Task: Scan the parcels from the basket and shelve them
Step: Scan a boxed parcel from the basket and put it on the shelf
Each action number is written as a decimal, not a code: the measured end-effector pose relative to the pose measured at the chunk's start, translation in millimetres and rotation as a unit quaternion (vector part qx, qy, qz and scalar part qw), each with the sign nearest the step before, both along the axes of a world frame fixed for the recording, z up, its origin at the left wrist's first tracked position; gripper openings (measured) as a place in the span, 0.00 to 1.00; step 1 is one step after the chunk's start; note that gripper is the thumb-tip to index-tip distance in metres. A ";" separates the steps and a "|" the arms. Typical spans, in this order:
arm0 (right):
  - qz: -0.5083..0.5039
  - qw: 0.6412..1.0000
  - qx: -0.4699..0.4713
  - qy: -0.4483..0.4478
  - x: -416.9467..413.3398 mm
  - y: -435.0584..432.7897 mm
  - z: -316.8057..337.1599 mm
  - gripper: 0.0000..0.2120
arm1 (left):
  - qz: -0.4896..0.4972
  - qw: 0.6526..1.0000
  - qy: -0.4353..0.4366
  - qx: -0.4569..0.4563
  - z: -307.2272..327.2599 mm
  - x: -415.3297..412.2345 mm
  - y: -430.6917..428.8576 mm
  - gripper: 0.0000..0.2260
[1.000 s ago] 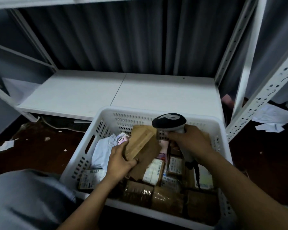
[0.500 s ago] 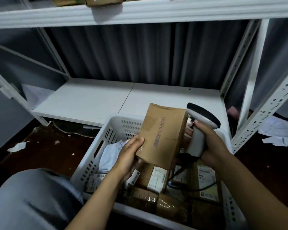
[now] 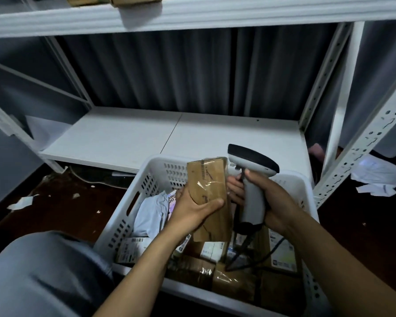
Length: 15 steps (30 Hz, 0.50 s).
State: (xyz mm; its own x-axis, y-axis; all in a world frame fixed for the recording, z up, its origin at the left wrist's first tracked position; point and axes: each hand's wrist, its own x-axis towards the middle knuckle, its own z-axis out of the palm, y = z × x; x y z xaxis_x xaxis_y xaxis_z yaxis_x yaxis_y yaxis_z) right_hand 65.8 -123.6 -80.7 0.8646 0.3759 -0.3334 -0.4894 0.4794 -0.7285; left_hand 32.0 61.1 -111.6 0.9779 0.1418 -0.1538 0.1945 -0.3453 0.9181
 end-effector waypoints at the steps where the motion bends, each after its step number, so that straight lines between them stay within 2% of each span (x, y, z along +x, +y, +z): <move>1: 0.014 1.000 0.002 -0.008 -0.2 1.2 -0.7 0.11 | 0.015 1.000 -0.004 -0.011 1.5 0.5 -1.4 0.25; 4: 0.078 0.995 0.038 -0.039 -0.2 3.1 -0.2 0.10 | 0.031 0.999 0.010 -0.022 4.9 -1.9 -4.1 0.39; 7: 0.095 0.993 0.029 -0.060 -2.2 3.9 5.7 0.11 | 0.035 0.999 0.024 -0.030 -1.5 0.8 -1.4 0.42; 9: 0.057 0.995 -0.053 -0.068 -3.7 1.0 11.2 0.11 | 0.060 0.996 0.044 -0.044 -3.9 4.7 3.2 0.38; 11: 0.009 0.978 -0.182 -0.097 -3.9 -4.5 14.6 0.09 | 0.096 0.992 0.046 -0.072 -7.2 9.4 12.4 0.34; 15: -0.007 0.889 -0.422 -0.179 1.4 -17.6 15.7 0.07 | 0.147 0.982 0.037 -0.109 -9.4 17.3 37.6 0.33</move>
State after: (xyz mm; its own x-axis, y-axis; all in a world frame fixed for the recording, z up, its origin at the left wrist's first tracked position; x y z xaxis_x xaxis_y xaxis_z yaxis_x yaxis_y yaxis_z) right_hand 67.2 -141.2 -65.0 0.9749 0.1100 -0.1938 -0.1520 -0.3080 -0.9392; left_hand 49.2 98.7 -121.1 0.8842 0.3729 -0.2814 0.3258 -0.0606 0.9435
